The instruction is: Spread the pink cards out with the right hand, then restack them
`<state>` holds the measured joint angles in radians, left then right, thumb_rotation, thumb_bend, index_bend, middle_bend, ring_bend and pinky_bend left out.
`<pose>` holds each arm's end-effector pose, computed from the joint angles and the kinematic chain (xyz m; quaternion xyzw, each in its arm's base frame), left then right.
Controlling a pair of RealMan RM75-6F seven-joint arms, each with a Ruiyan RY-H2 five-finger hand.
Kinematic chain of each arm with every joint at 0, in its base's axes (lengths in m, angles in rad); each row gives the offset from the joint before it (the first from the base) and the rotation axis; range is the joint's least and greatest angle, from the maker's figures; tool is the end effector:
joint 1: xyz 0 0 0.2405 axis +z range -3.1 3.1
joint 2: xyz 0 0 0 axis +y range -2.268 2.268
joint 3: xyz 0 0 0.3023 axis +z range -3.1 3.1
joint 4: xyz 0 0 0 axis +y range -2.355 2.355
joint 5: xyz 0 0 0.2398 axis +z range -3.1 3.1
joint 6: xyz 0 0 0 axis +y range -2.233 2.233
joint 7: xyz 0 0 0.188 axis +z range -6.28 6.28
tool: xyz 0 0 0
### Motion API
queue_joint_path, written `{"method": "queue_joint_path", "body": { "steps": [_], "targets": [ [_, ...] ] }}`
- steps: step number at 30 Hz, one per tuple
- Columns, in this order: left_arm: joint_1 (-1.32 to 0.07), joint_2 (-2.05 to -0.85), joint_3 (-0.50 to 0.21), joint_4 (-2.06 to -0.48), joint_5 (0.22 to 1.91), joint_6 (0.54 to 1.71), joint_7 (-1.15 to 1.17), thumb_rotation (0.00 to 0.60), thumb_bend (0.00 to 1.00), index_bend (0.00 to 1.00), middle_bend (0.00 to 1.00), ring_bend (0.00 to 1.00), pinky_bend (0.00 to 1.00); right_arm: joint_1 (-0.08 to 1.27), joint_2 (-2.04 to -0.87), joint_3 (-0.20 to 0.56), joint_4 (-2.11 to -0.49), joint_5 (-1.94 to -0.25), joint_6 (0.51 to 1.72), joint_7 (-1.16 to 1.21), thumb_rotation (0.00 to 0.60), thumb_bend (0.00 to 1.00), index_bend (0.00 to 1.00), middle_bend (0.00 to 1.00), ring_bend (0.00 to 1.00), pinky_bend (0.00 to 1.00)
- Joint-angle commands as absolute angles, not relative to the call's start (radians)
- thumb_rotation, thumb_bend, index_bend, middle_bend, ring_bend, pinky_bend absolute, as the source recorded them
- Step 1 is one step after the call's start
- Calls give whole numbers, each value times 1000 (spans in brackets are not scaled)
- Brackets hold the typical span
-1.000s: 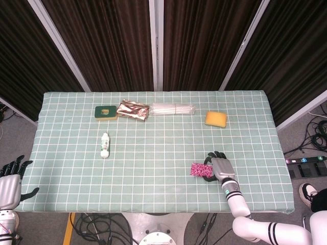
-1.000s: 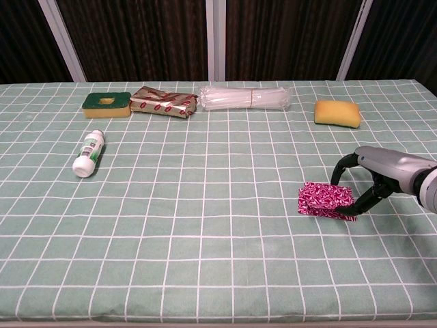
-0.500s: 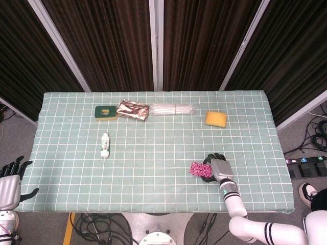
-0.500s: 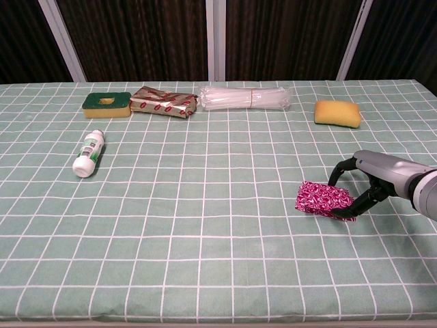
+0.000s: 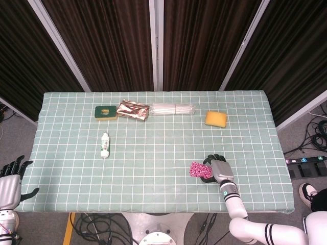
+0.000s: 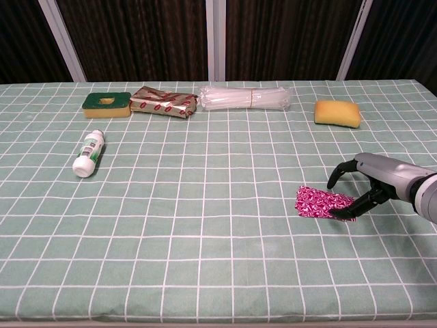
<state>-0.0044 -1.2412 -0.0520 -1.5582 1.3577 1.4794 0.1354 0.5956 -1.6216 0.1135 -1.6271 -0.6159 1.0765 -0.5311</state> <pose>-0.4055 0.1978 0.1189 -0.5490 -0.4270 -0.3132 0.6467 -0.2579 -0.3355 -0.1034 0.6339 -0.5849 0.2300 0.4509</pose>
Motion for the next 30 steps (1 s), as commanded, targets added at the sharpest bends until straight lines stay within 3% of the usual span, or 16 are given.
{"method": "queue_joint_path", "body": {
  "steps": [1,6,14,20,30],
  "targets": [
    [-4,-1240,-51,-1558,1359,1479,135,600,91,268,195,153,168,584,-1600,115,-1644,-652,1096,-512,467,165,287,116,0,0],
    [-8,-1238,-53,-1562,1363,1481,139,600,91,268,195,153,168,553,-1512,115,-1670,-817,1131,-433,465,167,269,116,0,0],
    [-15,-1231,-64,-1584,1353,1481,164,600,91,268,195,153,168,453,-1340,68,-1641,-1140,1259,-250,468,181,150,95,0,0],
    [-16,-1233,-67,-1605,1350,1489,191,600,91,268,195,153,168,357,-1222,39,-1690,-1259,1371,-136,470,179,105,67,0,0],
    [-15,-1243,-66,-1632,1358,1509,226,600,91,268,195,153,168,222,-1192,-28,-1723,-1408,1509,-53,475,181,104,69,0,0]
  ]
}}
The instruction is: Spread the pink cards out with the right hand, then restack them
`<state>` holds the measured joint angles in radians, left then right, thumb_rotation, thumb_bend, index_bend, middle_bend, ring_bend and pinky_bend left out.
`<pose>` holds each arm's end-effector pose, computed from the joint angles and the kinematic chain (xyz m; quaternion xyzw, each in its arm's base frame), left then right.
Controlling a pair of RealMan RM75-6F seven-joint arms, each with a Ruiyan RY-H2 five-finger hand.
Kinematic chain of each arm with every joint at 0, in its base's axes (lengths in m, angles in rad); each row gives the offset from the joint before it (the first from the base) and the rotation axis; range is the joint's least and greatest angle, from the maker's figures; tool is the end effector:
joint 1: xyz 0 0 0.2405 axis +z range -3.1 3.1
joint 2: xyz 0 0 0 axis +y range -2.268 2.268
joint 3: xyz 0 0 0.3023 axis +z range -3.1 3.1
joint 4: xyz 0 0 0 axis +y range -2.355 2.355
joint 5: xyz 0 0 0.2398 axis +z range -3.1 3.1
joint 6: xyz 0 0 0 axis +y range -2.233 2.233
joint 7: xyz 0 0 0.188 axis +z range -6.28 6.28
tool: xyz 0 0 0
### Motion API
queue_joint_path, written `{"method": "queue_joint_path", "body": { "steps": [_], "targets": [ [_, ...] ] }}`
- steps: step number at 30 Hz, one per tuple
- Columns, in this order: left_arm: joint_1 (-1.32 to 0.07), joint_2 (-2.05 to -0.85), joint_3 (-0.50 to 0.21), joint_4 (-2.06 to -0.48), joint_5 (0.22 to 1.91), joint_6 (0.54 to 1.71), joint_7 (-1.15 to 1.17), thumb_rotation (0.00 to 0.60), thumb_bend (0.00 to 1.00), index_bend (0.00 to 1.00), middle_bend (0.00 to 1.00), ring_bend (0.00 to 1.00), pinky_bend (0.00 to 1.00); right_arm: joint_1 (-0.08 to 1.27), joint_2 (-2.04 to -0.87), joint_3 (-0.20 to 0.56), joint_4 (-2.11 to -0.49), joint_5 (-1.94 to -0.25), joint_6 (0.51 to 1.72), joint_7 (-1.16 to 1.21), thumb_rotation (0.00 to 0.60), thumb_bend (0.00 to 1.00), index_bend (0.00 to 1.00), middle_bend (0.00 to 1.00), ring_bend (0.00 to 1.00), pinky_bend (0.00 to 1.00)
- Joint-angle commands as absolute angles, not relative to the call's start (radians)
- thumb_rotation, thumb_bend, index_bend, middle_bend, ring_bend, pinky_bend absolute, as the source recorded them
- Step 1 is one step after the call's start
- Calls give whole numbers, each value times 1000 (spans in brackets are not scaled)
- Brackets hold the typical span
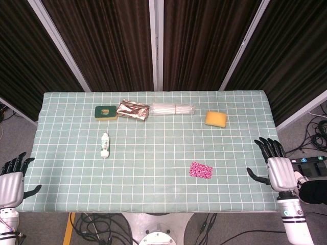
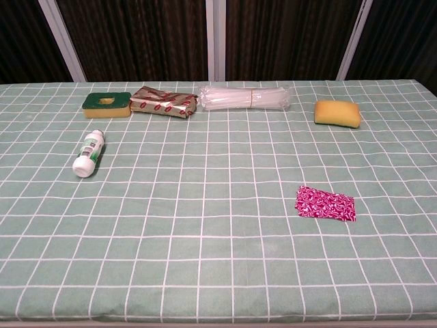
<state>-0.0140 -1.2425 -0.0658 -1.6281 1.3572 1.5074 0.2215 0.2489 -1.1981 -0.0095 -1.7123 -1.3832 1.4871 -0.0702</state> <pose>-0.3850 0.2050 0.1180 -0.5498 -0.4117 -0.3194 0.6528 -0.3185 -0.2683 0.1082 0.5916 -0.4169 0.4219 0.5462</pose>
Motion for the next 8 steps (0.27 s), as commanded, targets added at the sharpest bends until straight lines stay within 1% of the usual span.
{"method": "queue_joint_path", "body": {
  "steps": [1,8],
  "targets": [
    [-15,-1242,-66,-1634,1358,1508,228,600,91,268,195,153,168,212,-1189,-33,-1725,-1415,1515,-48,471,181,105,68,0,0],
    [-22,-1244,-70,-1638,1357,1504,235,600,91,268,195,153,168,160,-1159,-34,-1741,-1464,1567,-33,469,181,104,67,0,0]
  ]
}}
